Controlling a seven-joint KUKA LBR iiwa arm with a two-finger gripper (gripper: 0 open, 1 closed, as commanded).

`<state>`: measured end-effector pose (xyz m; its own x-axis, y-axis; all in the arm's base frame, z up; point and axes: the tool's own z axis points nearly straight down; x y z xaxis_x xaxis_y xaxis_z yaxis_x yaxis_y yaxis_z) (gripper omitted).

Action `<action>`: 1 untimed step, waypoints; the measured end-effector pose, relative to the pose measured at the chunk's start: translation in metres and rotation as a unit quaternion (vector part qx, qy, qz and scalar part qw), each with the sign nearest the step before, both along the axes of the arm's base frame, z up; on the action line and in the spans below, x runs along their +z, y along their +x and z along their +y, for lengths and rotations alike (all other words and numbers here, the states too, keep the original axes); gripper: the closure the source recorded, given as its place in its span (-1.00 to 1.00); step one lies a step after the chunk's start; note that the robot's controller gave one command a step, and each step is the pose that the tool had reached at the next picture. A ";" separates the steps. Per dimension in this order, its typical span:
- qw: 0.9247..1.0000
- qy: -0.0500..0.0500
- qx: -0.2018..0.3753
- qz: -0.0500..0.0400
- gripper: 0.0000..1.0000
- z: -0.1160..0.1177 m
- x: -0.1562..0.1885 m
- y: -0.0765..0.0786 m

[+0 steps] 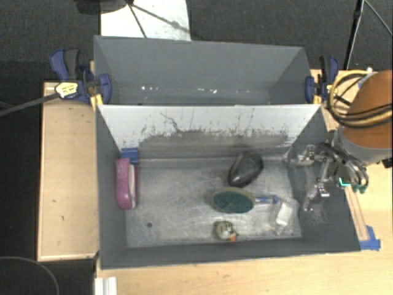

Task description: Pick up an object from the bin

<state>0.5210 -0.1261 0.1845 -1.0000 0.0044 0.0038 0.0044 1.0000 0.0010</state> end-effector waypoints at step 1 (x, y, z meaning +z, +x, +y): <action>0.993 -0.001 0.121 -0.007 -1.00 0.075 -0.113 -0.024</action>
Offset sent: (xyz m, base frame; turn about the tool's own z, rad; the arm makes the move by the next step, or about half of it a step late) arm -0.0264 0.0744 -0.1145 -0.2461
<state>0.4973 -0.0507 0.0713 -0.9718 -0.2357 -0.0103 -0.2357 0.9718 -0.0023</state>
